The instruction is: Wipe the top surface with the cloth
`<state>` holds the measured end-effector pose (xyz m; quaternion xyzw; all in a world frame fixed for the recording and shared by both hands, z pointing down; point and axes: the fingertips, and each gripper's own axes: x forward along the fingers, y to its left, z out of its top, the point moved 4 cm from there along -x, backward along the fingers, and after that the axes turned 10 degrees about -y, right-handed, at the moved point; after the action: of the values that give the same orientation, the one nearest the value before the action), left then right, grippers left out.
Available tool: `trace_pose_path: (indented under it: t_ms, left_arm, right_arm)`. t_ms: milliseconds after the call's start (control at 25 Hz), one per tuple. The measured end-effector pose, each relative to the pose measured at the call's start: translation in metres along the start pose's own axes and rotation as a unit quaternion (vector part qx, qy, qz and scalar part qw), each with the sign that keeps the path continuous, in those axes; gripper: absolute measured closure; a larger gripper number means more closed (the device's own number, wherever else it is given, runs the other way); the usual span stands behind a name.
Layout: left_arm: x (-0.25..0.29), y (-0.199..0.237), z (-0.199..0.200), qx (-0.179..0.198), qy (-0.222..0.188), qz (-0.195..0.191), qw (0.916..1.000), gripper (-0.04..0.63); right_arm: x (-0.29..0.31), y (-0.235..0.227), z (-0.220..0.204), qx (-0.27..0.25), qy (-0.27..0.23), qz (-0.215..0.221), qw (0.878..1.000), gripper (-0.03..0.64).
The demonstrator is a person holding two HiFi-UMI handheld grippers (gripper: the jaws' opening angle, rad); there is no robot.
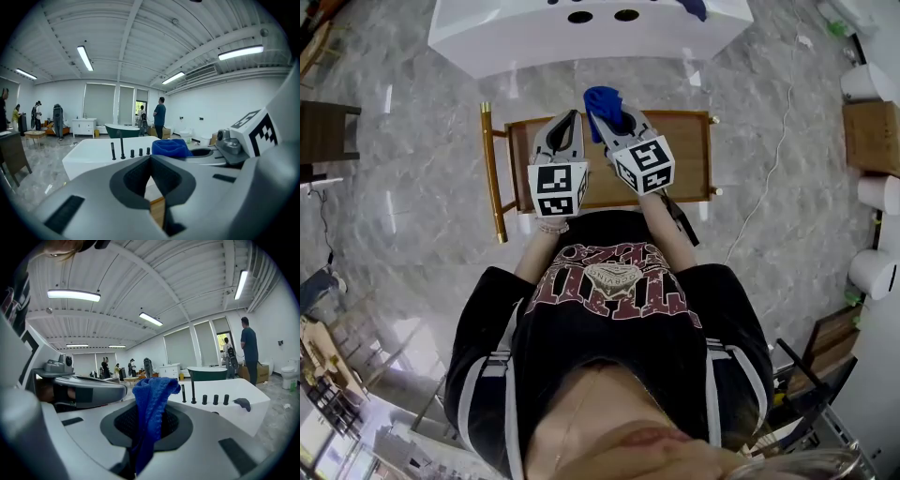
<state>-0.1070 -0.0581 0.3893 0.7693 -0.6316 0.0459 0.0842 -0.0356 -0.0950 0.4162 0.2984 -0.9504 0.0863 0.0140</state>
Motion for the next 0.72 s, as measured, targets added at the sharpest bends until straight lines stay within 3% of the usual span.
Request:
trace_pose_path:
  t_ms: [280,720]
  left_arm:
    - [-0.008,0.002,0.039,0.031,-0.046,0.008,0.9984,0.546]
    - [-0.021,0.003,0.079,0.035,-0.098,0.013,0.9945,0.546]
  right_arm:
    - [-0.001,0.018,0.047,-0.036,-0.034,0.002,0.999,0.561]
    - [-0.001,0.032,0.098,-0.073,-0.083,0.0,0.994,0.561]
